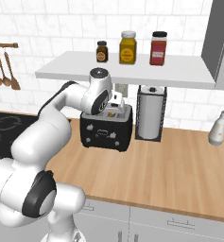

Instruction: Start the toaster. Once the lever pops up, take the bread to the plate on the dining counter.

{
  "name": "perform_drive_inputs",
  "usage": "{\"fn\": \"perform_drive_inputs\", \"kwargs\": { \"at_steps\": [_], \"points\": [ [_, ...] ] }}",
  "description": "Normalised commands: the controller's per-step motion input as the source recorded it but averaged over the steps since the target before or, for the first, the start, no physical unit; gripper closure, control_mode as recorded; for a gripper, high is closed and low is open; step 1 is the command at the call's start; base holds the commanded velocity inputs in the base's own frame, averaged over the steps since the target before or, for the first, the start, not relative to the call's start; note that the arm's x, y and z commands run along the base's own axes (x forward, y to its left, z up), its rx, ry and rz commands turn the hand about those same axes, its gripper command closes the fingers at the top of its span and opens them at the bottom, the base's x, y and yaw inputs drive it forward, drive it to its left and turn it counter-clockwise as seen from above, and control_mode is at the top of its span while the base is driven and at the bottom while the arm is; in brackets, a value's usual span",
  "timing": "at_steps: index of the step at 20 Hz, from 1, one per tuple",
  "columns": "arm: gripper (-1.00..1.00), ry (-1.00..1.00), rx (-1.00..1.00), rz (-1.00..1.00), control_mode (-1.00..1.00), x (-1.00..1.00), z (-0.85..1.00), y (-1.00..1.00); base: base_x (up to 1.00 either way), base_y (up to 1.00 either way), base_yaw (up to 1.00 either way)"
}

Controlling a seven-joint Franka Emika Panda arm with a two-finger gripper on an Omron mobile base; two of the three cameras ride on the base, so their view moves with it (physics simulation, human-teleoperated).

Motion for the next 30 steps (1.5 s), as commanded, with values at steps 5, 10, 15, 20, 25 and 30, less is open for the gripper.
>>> {"fn": "perform_drive_inputs", "kwargs": {
  "at_steps": [5,10,15,20,25,30],
  "points": [
    [-1.00,0.00,0.00,0.00,-1.00,0.00,0.00,0.00,0.00,0.00,0.00],
    [-1.00,0.00,0.00,0.00,-1.00,0.00,0.00,0.00,0.00,0.00,0.00],
    [-1.00,0.00,0.00,0.00,-1.00,0.00,0.00,0.00,0.00,0.00,0.00],
    [-1.00,0.00,0.00,0.00,-1.00,0.00,0.00,0.00,0.00,0.00,0.00],
    [-1.00,0.00,0.00,0.00,-1.00,0.00,0.00,0.00,0.00,0.00,0.00],
    [-1.00,0.00,0.00,0.00,-1.00,0.00,0.00,0.00,0.00,0.00,0.00]
  ]
}}
